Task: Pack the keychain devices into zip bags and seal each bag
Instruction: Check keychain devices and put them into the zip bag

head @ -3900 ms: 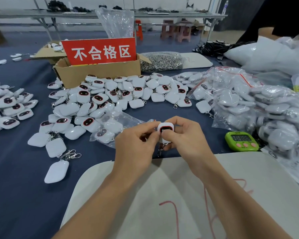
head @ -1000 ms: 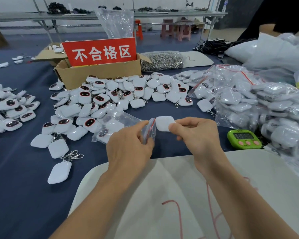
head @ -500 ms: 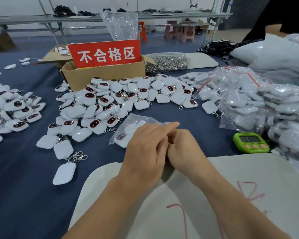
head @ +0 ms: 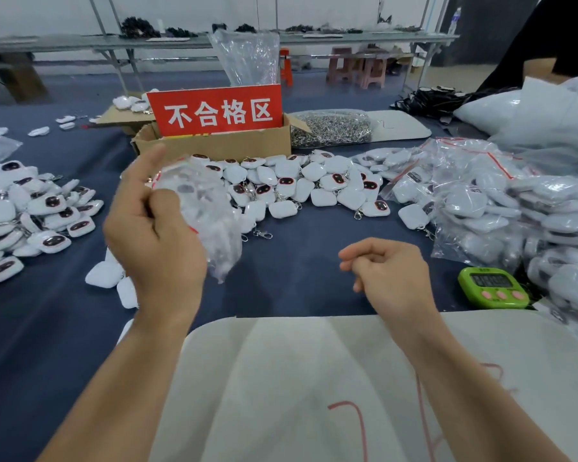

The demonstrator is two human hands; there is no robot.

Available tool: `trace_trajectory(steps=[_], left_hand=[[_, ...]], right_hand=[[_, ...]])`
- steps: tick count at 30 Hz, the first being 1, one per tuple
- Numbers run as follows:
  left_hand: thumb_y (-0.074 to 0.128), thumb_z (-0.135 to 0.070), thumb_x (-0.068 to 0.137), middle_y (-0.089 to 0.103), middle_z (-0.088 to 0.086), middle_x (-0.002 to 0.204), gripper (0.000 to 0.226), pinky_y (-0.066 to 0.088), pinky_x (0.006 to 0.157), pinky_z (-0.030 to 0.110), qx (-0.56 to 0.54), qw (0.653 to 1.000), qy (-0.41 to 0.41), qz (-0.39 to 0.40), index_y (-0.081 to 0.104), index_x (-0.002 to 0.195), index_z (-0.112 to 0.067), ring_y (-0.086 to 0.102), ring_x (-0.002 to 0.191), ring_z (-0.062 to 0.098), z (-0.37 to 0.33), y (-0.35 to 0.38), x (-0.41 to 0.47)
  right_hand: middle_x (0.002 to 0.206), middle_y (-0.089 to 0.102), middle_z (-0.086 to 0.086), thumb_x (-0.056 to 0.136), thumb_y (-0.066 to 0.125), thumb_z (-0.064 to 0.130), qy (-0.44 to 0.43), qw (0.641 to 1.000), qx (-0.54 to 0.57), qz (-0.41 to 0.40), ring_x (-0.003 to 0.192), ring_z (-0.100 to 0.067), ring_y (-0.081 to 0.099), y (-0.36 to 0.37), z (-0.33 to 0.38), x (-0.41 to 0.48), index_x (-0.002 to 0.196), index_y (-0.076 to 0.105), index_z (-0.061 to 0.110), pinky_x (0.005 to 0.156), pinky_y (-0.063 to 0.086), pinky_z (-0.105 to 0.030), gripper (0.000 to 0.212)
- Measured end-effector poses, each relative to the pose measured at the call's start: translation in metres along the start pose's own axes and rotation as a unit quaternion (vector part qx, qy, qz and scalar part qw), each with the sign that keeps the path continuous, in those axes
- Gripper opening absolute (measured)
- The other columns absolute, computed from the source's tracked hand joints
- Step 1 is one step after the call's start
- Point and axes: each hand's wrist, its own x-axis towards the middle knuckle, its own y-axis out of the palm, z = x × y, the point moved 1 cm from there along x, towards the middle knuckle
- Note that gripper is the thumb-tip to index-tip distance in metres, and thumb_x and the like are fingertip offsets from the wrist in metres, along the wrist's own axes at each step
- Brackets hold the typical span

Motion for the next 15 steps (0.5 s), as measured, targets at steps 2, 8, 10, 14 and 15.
trace_trajectory(steps=[2, 8, 10, 14, 15], left_hand=[[0.041, -0.006, 0.092, 0.072, -0.018, 0.112, 0.049, 0.047, 0.085, 0.014, 0.028, 0.998, 0.049, 0.03, 0.071, 0.124, -0.027, 0.063, 0.098, -0.004, -0.003, -0.001, 0.001], [0.048, -0.005, 0.092, 0.067, -0.024, 0.093, 0.044, 0.036, 0.085, 0.002, 0.107, 0.931, 0.083, 0.338, 0.072, 0.122, -0.026, 0.057, 0.092, -0.01, 0.005, 0.017, -0.051], [0.052, -0.007, 0.092, 0.061, -0.032, 0.078, 0.051, 0.036, 0.076, 0.004, 0.144, 0.879, 0.035, 0.453, 0.065, 0.136, -0.029, 0.054, 0.081, -0.011, 0.01, 0.028, -0.068], [0.054, -0.017, 0.091, 0.065, -0.01, 0.085, 0.07, 0.047, 0.081, 0.032, 0.241, 0.809, 0.008, 0.536, 0.036, 0.156, -0.036, 0.062, 0.089, 0.017, 0.021, 0.044, -0.088], [0.054, -0.018, 0.09, 0.067, -0.006, 0.087, 0.071, 0.046, 0.08, 0.035, 0.237, 0.813, -0.005, 0.531, 0.034, 0.156, -0.035, 0.063, 0.09, 0.021, 0.023, 0.044, -0.088]], right_hand=[[0.068, 0.075, 0.009, 0.085, 0.054, 0.001, -0.002, 0.999, -0.037, 0.02, 0.046, -0.005, 0.057, 0.007, -0.003, 0.0, 0.071, 0.078, 0.029, 0.043, 0.043, -0.014, 0.04], [0.067, 0.073, 0.012, 0.089, 0.054, 0.003, -0.054, 0.989, -0.135, 0.015, 0.058, -0.003, 0.063, 0.019, -0.012, 0.0, 0.077, 0.076, 0.028, 0.048, 0.044, -0.01, 0.036], [0.086, 0.075, 0.017, 0.09, 0.054, 0.001, -0.093, 0.983, -0.158, 0.023, 0.077, 0.0, 0.065, 0.023, -0.013, 0.001, 0.091, 0.077, 0.031, 0.066, 0.046, -0.005, 0.038], [0.141, 0.06, 0.001, 0.093, 0.049, -0.003, -0.155, 0.965, -0.205, 0.044, 0.132, -0.012, 0.05, 0.033, -0.016, 0.018, 0.126, 0.072, 0.024, 0.088, 0.015, 0.011, 0.048], [0.149, 0.054, 0.0, 0.095, 0.048, -0.002, -0.163, 0.963, -0.21, 0.048, 0.14, -0.012, 0.043, 0.036, -0.017, 0.026, 0.131, 0.069, 0.023, 0.088, 0.009, 0.013, 0.048]])
